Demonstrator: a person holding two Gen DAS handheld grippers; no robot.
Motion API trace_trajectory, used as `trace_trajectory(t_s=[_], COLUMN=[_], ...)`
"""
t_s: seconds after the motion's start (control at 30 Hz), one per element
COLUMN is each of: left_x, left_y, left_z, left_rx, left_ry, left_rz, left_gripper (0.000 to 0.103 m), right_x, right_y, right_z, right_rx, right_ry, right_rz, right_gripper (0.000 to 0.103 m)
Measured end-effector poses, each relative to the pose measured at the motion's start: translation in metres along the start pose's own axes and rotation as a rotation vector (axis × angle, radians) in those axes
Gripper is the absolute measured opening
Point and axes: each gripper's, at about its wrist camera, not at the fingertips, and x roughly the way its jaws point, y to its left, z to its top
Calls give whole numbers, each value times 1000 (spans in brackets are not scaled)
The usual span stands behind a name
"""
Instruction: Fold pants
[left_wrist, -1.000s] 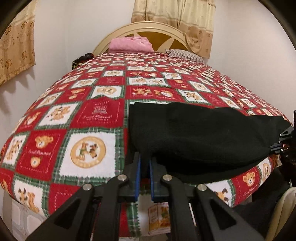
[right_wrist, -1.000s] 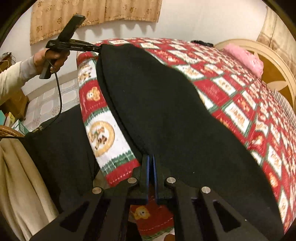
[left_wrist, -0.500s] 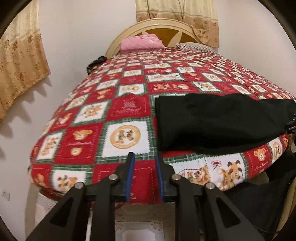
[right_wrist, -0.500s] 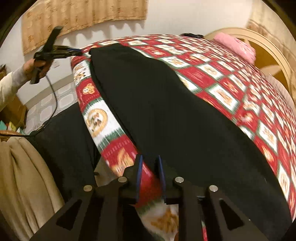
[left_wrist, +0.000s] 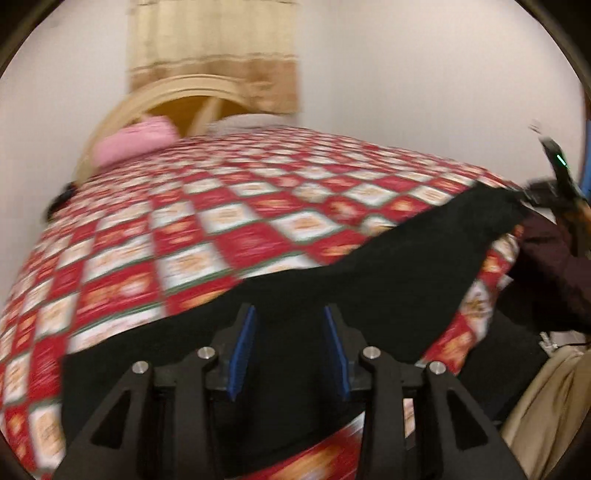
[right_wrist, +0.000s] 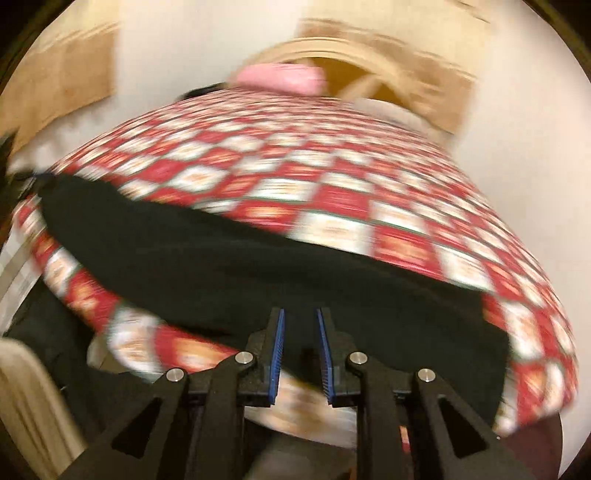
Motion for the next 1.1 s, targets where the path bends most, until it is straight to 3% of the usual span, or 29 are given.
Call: trace_trajectory(t_s=[0.17, 0.3, 0.43, 0.57, 0.6, 0.9, 1.0, 1.1], left_x=[43, 57, 58, 59, 62, 61, 61, 61], left_y=[-41, -43, -43, -41, -41, -45, -46, -46], left_z=[0, -10, -18, -18, -18, -23, -24, -25], left_rx=[50, 21, 12, -10, -11, -38, -41, -38], left_ry=[60, 100, 95, 90, 89, 58, 45, 42], left_rz=[-92, -93, -90, -95, -94, -50, -37, -33], left_gripper=[40, 40, 41, 42, 42, 43, 43, 44], right_x=[-4, 14, 34, 37, 36, 11, 24, 52], right_y=[-113, -165, -185, -188, -186, -188, -194, -198], right_z=[-14, -28, -38, -39, -36, 14, 15, 4], right_rx=[283, 420, 494, 544, 530, 413, 430, 433], right_ry=[10, 45, 68, 33, 24, -110, -86, 9], right_rz=[-171, -143, -53, 80, 85, -17, -20, -23], right_gripper=[19, 20, 20, 16, 2, 2, 2, 2])
